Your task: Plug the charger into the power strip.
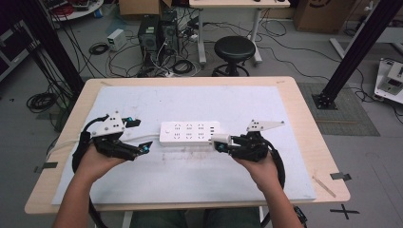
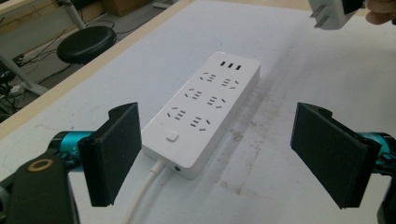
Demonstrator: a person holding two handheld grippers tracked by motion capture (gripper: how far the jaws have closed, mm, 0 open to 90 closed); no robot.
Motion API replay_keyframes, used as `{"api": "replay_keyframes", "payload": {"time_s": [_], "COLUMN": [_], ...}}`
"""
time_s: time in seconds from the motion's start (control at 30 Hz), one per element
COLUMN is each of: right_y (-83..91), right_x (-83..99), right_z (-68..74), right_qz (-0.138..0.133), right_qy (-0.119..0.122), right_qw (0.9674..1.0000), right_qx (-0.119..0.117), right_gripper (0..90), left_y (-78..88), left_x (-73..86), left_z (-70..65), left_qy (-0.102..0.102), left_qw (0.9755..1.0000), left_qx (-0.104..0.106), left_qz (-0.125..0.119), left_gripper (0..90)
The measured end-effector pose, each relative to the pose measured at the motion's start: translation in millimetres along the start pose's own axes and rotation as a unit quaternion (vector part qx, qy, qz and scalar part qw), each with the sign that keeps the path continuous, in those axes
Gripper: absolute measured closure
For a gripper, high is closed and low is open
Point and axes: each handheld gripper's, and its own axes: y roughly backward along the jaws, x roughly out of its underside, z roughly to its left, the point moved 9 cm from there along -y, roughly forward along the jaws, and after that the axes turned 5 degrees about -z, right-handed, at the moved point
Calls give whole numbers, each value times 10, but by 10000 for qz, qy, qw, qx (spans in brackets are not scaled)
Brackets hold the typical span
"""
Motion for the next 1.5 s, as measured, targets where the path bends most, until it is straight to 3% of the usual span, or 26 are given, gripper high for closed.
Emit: {"api": "replay_keyframes", "payload": {"time_s": [0.13, 0.2, 0.23, 0.3, 0.4, 0.47, 0.67, 0.7, 0.73, 0.77, 0.83, 0.87, 0.9, 0.93, 0.97, 1.0, 1.03, 1.07, 1.13, 1.17, 1.2, 1.3, 1.33, 1.4, 1.47, 1.5], "right_y": [-33, -42, -86, -106, -195, -252, -375, -390, -431, -431, -485, -485, -598, -598, -638, -720, -739, -789, -864, -888, -925, -1012, -1047, -1091, -1109, -1128], "right_x": [-66, -75, -108, -119, -174, -212, -310, -325, -370, -370, -404, -404, -450, -450, -454, -461, -461, -466, -463, -467, -470, -475, -472, -461, -455, -448], "right_z": [40, 60, 74, 76, 46, 5, -152, -185, -253, -253, -306, -306, -384, -384, -416, -487, -502, -544, -599, -617, -647, -717, -753, -796, -812, -828], "right_qz": [-3, 0, 45, 95, 346, 585, 1440, 1617, 1872, 1872, 2158, 2158, 2531, 2531, 2685, 3016, 3100, 3287, 3580, 3662, 3819, 4041, 4153, 4316, 4383, 4448], "right_qy": [631, 700, 1101, 1230, 1631, 1946, 2405, 2478, 2587, 2587, 2649, 2649, 2752, 2752, 2758, 2798, 2787, 2844, 2892, 2914, 2938, 2962, 3021, 3050, 3053, 3064], "right_qw": [9980, 9975, 9939, 9923, 9856, 9780, 9571, 9521, 9444, 9444, 9371, 9371, 9259, 9259, 9215, 9104, 9080, 8997, 8873, 8834, 8760, 8654, 8580, 8489, 8454, 8416], "right_qx": [31, -10, 57, 73, 295, 480, 735, 770, 787, 787, 714, 714, 549, 549, 517, 448, 417, 394, 304, 254, 190, 114, 64, -2, -48, -80], "right_gripper": [629, 629, 629, 629, 629, 630, 629, 629, 629, 629, 629, 629, 629, 629, 629, 629, 629, 629, 629, 629, 629, 629, 629, 629, 629, 629], "left_y": [54, 68, 69, 78, 114, 134, 183, 190, 200, 205, 218, 218, 234, 245, 245, 289, 313, 327, 362, 378, 383, 392, 387, 377, 377, 375], "left_x": [17, 43, 59, 87, 109, 119, 172, 180, 189, 201, 233, 233, 263, 276, 276, 295, 305, 307, 316, 325, 331, 358, 360, 370, 373, 377], "left_z": [31, 43, 46, 66, 93, 103, 98, 99, 101, 103, 110, 110, 124, 135, 135, 139, 149, 150, 154, 161, 164, 184, 190, 209, 219, 228], "left_qy": [-27, -27, -22, -51, -83, -66, -132, -135, -142, -143, -157, -157, -153, -132, -132, -68, -96, -89, -101, -114, -116, -132, -115, -109, -122, -114], "left_qw": [10000, 10000, 10000, 9999, 9998, 9998, 9997, 9997, 9997, 9997, 9996, 9996, 9996, 9996, 9996, 9996, 9996, 9996, 9994, 9994, 9993, 9990, 9990, 9989, 9988, 9988], "left_qx": [-56, -58, -42, -70, -85, -70, 75, 81, 85, 93, 107, 107, 145, 143, 143, 237, 224, 232, 272, 270, 286, 325, 324, 341, 348, 341], "left_qz": [5, 27, 53, 122, 154, 150, 175, 166, 172, 172, 205, 205, 210, 206, 206, 146, 164, 156, 175, 204, 217, 282, 272, 296, 314, 325], "left_gripper": [165, 165, 165, 165, 165, 165, 165, 165, 165, 165, 165, 165, 165, 165, 165, 165, 165, 165, 165, 165, 165, 165, 165, 165, 165, 165]}}
